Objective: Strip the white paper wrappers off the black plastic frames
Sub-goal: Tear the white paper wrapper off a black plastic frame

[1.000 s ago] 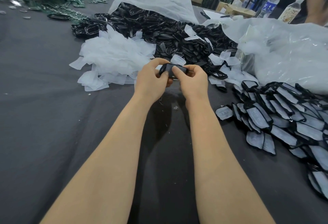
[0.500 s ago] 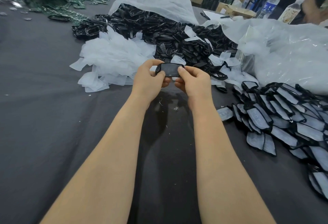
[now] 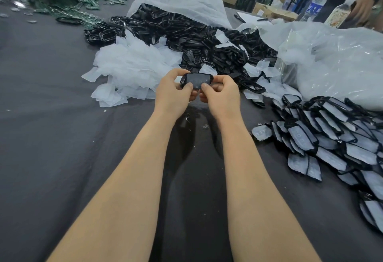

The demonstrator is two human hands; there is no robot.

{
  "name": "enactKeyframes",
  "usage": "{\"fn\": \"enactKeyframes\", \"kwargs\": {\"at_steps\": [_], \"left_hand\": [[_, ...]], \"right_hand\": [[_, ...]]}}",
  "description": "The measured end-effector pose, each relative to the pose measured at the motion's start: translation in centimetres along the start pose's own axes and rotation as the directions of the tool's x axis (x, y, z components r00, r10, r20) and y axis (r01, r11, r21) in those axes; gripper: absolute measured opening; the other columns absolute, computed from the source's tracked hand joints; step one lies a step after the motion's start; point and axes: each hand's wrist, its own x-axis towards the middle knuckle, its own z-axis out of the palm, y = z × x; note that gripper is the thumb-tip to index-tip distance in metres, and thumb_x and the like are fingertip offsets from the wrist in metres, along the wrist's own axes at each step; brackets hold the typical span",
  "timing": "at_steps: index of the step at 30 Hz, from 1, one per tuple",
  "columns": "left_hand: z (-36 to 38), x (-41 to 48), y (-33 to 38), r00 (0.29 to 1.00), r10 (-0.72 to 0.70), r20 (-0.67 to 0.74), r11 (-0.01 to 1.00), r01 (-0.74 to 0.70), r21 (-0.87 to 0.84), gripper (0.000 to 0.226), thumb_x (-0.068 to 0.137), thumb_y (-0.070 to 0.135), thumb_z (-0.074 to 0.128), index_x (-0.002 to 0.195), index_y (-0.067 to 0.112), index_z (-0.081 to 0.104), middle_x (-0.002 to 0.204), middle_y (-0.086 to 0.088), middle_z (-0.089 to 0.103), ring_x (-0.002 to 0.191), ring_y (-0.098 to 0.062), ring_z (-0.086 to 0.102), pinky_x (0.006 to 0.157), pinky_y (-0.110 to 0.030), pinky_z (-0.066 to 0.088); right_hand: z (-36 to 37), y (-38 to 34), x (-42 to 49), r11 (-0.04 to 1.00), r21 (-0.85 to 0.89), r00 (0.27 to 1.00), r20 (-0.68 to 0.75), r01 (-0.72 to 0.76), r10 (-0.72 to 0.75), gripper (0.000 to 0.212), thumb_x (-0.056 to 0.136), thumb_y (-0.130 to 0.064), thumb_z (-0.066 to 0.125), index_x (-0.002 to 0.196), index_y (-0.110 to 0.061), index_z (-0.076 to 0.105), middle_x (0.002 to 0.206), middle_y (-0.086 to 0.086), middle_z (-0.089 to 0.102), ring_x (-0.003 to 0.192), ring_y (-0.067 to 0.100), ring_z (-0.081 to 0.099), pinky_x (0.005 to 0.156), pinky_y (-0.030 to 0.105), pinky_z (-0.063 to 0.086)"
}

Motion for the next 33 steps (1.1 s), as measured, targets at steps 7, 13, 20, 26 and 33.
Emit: {"fn": "enactKeyframes", "kwargs": {"at_steps": [7,13,20,26,33], "left_hand": [[0.2,0.0,0.1,1.0,-0.002,-0.006,1.0,0.002,-0.006,0.028,0.095,-0.001,0.047,0.112,0.02,0.055,0.079,-0.003,0.068,0.067,-0.007,0.067,0.077,-0.027,0.058],[2.2,-0.6,1.7,0.999,0.034,0.041,0.999,-0.033,-0.023,0.028,0.094,-0.003,0.045,0.111,0.017,0.056,0.078,-0.005,0.066,0.059,-0.002,0.065,0.068,-0.021,0.058],[11.7,-2.5,4.8,0.95,0.185,0.253,0.949,-0.239,0.206,0.027,0.095,0.022,0.053,0.121,0.013,0.057,0.108,-0.009,0.068,0.099,-0.023,0.064,0.09,-0.032,0.05],[19.9,-5.6,5.0,0.926,0.235,0.295,0.882,-0.33,0.335,0.023,0.096,0.022,0.053,0.113,0.007,0.05,0.109,-0.009,0.06,0.098,-0.026,0.053,0.081,-0.036,0.042],[22.5,-5.4,2.8,0.929,0.182,0.323,0.714,-0.351,0.605,0.034,0.097,0.031,0.049,0.126,0.013,0.047,0.138,-0.009,0.04,0.128,-0.032,0.036,0.106,-0.04,0.028]], "right_hand": [[0.1,-0.4,-0.2,0.997,0.069,0.999,-0.019,-0.047,0.049,0.015,0.092,-0.003,0.057,0.106,-0.005,0.053,0.077,0.004,0.062,0.059,0.011,0.063,0.068,0.028,0.058],[-2.1,-2.0,-0.6,0.992,-0.126,0.985,-0.167,0.029,-0.05,0.014,0.092,-0.012,0.058,0.106,-0.01,0.057,0.089,0.006,0.064,0.09,0.027,0.066,0.089,0.039,0.051],[-11.6,-2.6,-1.5,0.976,-0.219,0.871,-0.481,-0.007,-0.102,0.008,0.091,-0.014,0.059,0.099,-0.016,0.056,0.087,0.003,0.066,0.083,0.02,0.065,0.08,0.027,0.052],[-18.7,-0.9,-2.8,0.915,-0.365,0.72,-0.68,-0.169,-0.138,0.013,0.094,-0.02,0.055,0.098,-0.009,0.059,0.07,-0.018,0.045,0.071,0.005,0.048,0.067,0.013,0.039],[-19.6,0.9,-2.7,0.778,-0.464,0.681,-0.729,-0.423,-0.064,0.022,0.093,-0.026,0.055,0.113,-0.018,0.057,0.118,0.005,0.058,0.118,0.029,0.045,0.097,0.043,0.034]]}}
